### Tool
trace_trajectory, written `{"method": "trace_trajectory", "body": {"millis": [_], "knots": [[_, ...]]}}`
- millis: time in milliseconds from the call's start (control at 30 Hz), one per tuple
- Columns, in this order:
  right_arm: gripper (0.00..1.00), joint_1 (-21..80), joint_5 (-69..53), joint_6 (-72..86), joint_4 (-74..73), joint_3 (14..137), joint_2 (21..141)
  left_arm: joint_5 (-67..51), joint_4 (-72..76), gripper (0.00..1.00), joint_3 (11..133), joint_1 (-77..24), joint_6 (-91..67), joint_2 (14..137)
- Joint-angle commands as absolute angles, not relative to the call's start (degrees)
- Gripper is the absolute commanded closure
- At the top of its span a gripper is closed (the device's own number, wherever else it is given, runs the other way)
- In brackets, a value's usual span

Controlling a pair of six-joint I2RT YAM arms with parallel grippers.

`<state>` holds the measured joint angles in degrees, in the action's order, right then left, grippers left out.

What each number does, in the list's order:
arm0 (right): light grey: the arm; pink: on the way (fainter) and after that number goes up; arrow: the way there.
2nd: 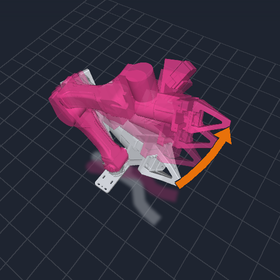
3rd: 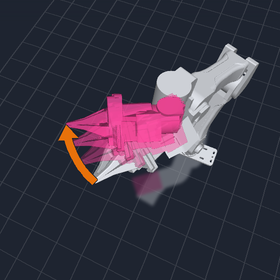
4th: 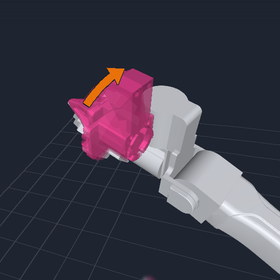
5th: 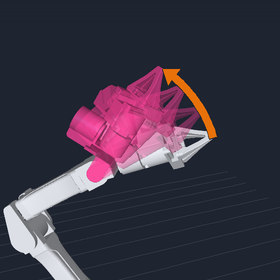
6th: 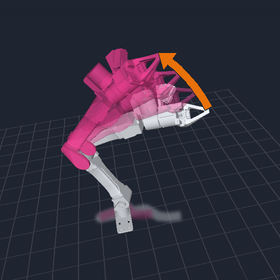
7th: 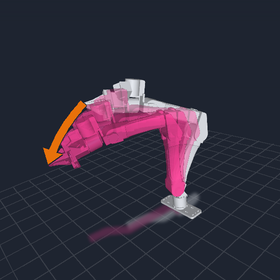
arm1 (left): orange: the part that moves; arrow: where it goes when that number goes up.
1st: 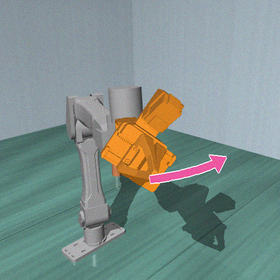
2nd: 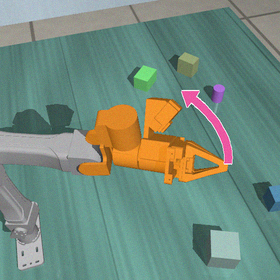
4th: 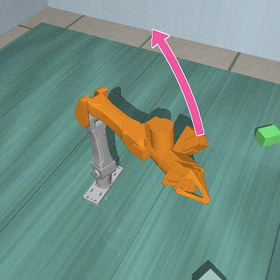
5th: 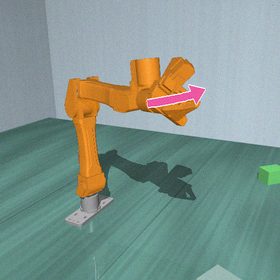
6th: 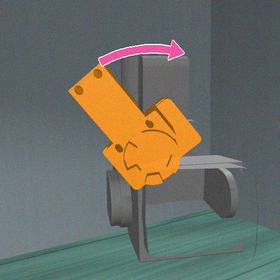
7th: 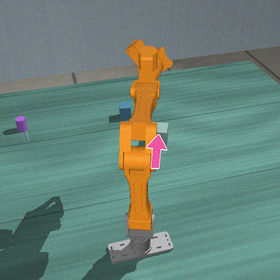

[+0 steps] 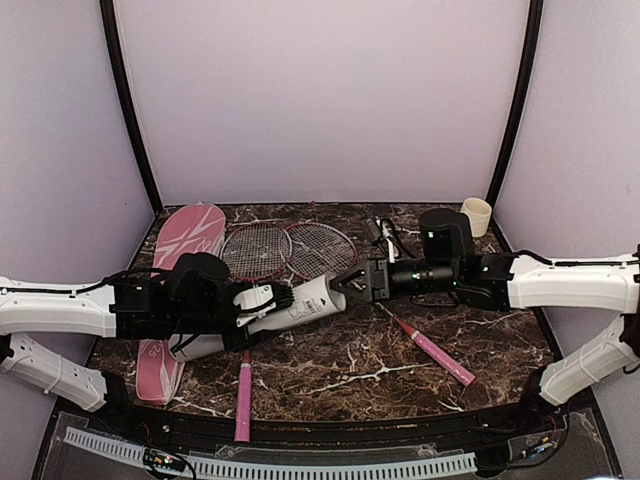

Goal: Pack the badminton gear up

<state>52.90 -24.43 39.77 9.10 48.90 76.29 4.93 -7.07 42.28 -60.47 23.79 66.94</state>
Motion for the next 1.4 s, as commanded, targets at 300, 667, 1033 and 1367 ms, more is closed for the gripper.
{"method": "trace_trajectory", "body": {"millis": [300, 667, 1033, 1367], "knots": [[0.62, 55.4, -30.8, 41.3, 11.4, 48.7, 80.3, 1.4, 3.5, 0.37, 44.1, -61.2, 22.2, 65.3], [0.59, 55.6, -29.9, 42.4, 10.6, 46.0, 78.3, 4.2, 4.7, 0.38, 43.9, -60.4, 20.8, 64.0], [0.57, 55.6, -29.3, 42.3, 9.8, 44.6, 77.8, 4.5, 5.5, 0.38, 43.3, -60.4, 21.1, 62.8], [0.57, 56.4, -32.1, 44.2, 15.1, 44.2, 82.1, -0.1, 7.4, 0.38, 42.4, -60.4, 21.2, 61.8]]}}
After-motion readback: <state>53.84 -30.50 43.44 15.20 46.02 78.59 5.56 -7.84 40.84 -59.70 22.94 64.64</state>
